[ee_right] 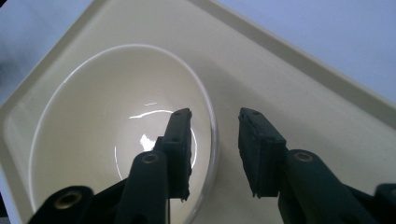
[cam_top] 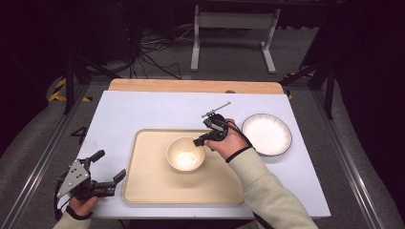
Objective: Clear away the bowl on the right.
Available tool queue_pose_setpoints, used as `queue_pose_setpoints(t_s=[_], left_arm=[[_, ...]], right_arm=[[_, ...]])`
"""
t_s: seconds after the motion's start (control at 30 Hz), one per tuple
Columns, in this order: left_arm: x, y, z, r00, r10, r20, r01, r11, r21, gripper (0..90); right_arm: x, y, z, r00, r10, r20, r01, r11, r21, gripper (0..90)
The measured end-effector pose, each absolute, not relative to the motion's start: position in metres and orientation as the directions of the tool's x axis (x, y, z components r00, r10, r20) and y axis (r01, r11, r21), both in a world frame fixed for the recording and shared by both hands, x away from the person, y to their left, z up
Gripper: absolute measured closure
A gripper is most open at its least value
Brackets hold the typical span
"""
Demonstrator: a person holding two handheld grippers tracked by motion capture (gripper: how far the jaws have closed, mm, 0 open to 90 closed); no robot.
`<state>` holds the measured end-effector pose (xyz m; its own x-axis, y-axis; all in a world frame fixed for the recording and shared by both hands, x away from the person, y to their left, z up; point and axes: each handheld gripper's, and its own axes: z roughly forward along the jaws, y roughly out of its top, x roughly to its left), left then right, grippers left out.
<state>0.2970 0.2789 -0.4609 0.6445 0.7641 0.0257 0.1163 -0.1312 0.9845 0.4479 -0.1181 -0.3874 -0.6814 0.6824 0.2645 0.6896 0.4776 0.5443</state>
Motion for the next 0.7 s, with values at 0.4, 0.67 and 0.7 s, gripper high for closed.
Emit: queue_pose_setpoints(t_s=[0.4,0.67,0.7], left_arm=[[0.298,0.279,-0.461,0.645,0.764,0.026,0.118,-0.132,0.984,1.5],[0.298,0.279,-0.461,0.645,0.764,0.026,0.118,-0.133,0.984,1.5],[0.297,0.279,-0.461,0.644,0.765,0.025,0.119,-0.132,0.984,1.5]], right_arm=[[0.432,-0.132,-0.359,-0.789,0.595,0.153,0.522,0.518,0.677,43.5],[0.414,-0.144,-0.346,-0.841,0.538,0.06,0.384,0.515,0.766,41.3],[0.413,-0.146,-0.346,-0.842,0.536,0.058,0.377,0.51,0.773,41.1]])
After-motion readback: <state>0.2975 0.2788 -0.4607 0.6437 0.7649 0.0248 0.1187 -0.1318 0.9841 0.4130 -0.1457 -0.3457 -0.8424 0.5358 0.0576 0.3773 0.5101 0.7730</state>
